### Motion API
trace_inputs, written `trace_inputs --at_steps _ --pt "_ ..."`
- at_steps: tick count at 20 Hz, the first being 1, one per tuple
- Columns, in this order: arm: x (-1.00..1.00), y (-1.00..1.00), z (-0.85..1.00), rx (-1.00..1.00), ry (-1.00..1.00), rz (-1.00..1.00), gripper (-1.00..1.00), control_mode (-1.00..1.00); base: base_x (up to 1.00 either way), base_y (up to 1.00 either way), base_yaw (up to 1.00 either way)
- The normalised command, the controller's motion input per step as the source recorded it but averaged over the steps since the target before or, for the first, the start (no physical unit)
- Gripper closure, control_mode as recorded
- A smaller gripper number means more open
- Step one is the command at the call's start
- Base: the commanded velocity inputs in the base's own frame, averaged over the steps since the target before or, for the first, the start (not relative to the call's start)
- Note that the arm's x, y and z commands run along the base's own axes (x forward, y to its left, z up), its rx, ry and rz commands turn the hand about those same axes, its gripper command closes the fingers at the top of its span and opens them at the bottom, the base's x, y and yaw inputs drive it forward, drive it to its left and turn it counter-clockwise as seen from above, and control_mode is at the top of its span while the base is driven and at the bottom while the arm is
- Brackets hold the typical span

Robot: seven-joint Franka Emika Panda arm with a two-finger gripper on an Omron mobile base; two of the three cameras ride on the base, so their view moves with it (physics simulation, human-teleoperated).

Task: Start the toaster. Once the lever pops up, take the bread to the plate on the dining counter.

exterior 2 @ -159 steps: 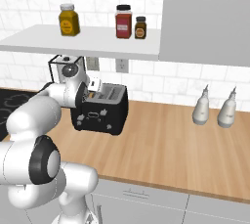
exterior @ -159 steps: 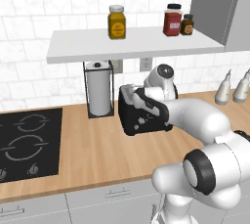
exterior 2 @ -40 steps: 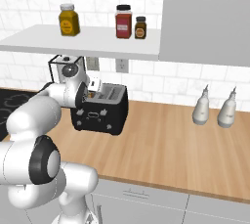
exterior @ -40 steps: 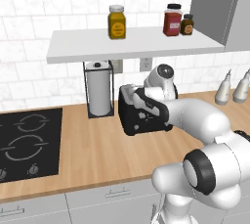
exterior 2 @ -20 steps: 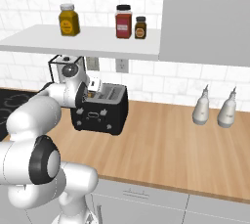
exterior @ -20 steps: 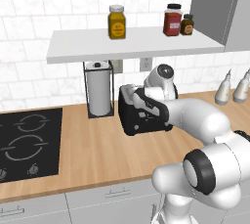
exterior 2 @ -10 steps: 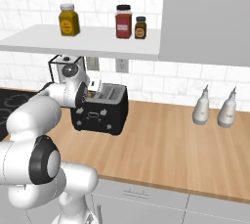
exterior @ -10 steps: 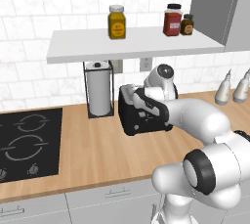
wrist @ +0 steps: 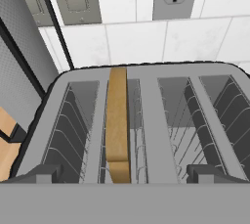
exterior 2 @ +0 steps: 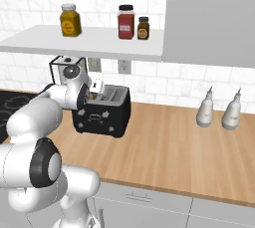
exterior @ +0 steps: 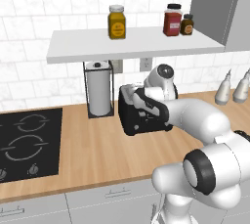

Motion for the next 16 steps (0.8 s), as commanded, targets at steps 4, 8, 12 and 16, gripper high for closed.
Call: trace_inputs --at_steps 4,8,12,16 --pt "0.00 0.00 0.00 0.00 0.00 0.00 -1.00 -1.00 0.00 0.00 0.00" --pt "0.00 0.00 0.00 0.00 0.00 0.00 -1.00 -1.00 0.00 0.00 0.00" --pt "0.00 0.00 0.00 0.00 0.00 0.00 -1.00 -1.00 0.00 0.00 0.00" --pt "0.00 0.00 0.00 0.00 0.00 0.00 -1.00 -1.00 0.00 0.00 0.00"
